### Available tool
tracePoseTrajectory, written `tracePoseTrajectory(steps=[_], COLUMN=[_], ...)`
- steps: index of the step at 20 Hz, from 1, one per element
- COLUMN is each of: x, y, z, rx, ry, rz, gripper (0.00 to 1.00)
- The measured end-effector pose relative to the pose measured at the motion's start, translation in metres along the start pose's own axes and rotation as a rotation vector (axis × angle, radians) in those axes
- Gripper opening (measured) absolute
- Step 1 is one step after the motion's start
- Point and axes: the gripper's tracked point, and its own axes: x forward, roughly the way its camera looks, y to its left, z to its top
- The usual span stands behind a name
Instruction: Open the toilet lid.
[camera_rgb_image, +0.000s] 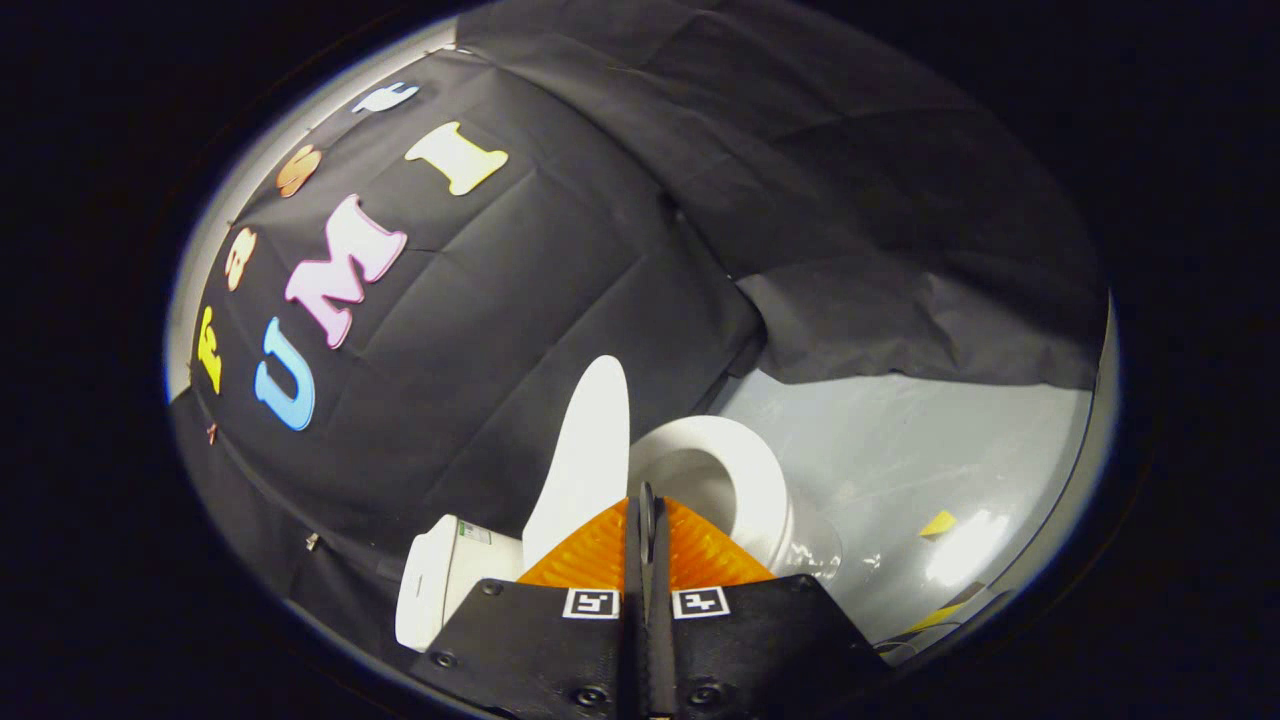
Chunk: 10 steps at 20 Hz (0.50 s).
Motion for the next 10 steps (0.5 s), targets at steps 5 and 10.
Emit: tracePoseTrajectory(steps=[5,10], x=[-0.026,-0.044], y=[0.074,0.132], z=[0.007,-0.001], rx=[-0.111,-0.220], ry=[-0.070,-0.111], rz=[0.037,0.049], gripper=[0.05,0.05])
